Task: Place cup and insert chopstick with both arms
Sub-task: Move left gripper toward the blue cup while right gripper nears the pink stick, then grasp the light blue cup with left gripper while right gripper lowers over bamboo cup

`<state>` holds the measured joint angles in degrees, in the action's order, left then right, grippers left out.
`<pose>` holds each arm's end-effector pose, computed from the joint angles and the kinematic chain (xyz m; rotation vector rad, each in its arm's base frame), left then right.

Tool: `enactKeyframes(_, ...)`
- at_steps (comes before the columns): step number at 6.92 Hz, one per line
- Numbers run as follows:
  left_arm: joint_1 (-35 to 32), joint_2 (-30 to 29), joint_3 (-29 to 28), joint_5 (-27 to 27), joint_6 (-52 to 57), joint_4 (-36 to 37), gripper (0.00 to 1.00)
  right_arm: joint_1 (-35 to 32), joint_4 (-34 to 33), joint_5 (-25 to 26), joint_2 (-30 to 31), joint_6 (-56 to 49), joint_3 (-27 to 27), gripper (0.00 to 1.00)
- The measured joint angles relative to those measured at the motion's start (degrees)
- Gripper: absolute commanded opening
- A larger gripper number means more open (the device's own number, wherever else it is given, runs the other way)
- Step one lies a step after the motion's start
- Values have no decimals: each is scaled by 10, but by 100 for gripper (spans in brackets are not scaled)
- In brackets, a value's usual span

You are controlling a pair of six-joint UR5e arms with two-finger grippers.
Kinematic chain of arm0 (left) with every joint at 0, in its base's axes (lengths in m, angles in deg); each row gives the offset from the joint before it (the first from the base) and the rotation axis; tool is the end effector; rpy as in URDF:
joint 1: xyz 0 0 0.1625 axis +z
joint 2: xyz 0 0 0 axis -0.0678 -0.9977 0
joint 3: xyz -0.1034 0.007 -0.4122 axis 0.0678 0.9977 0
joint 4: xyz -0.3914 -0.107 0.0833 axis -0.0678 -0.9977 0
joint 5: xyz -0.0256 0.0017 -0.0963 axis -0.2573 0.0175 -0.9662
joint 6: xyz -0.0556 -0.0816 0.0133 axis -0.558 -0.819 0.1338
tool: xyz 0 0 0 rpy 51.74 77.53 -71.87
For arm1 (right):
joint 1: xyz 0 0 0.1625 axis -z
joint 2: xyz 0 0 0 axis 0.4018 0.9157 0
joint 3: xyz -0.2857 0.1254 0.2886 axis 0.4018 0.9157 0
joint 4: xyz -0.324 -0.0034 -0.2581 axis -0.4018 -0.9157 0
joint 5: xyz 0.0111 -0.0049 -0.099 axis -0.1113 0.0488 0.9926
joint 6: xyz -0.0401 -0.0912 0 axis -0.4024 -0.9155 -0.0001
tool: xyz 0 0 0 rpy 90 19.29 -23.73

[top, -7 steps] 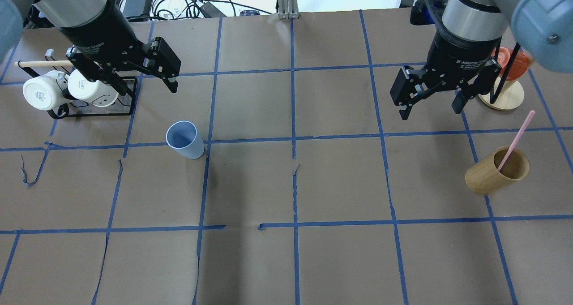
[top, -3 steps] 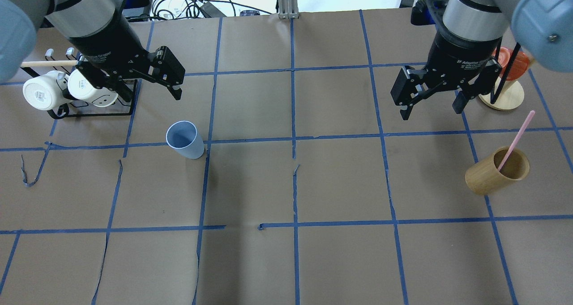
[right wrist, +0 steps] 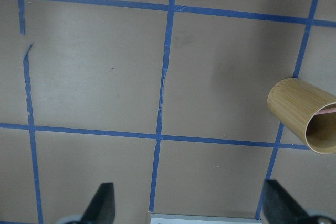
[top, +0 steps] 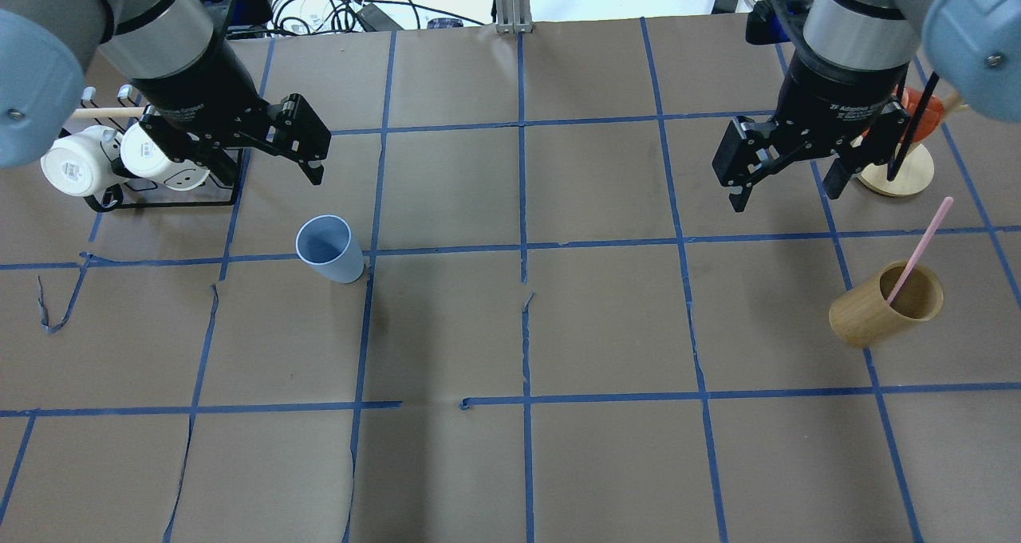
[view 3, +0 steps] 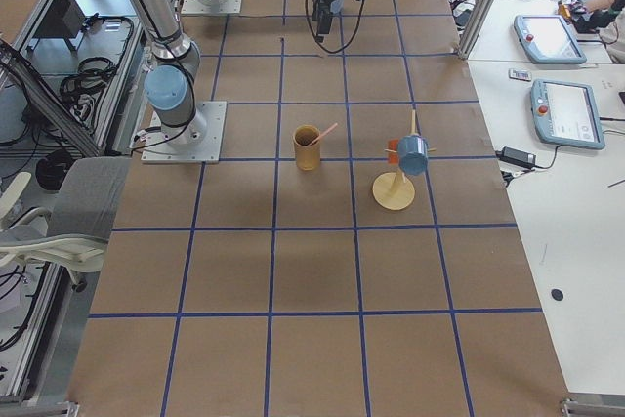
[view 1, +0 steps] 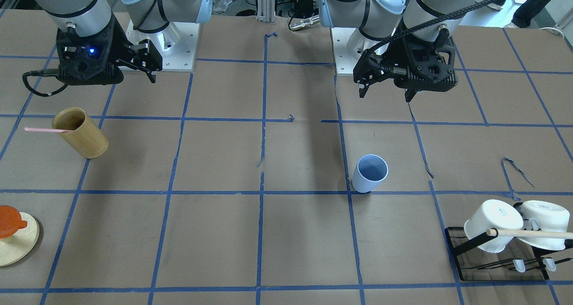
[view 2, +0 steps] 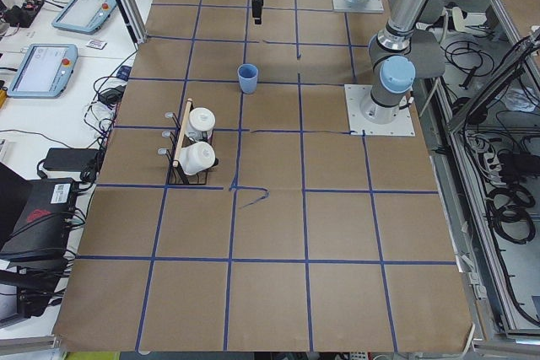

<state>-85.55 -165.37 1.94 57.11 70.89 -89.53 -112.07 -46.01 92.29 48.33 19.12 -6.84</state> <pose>-0.1315 -0.4862 0.4878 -0.0816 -3.1103 -0.0467 0.1161 -0.4695 0.4751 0.1547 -3.1004 -0.2615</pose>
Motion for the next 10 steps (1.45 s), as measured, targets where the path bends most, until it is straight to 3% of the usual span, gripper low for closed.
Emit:
enactKeyframes(3, -1, -23, 4, 2, 2, 21, 100, 18, -2, 11, -2, -12, -1, 100)
enactKeyframes(5, -1, -43, 8, 3, 2, 32, 100, 84, -4, 17, -4, -76, -13, 100)
enactKeyframes(9, -1, -129, 74, 2, 1, 172, 97, 225, -66, 15, -11, -207, -81, 100)
enactKeyframes(10, -1, -142, 91, 2, 1, 202, 83, 249, -95, 15, -15, -238, -101, 100)
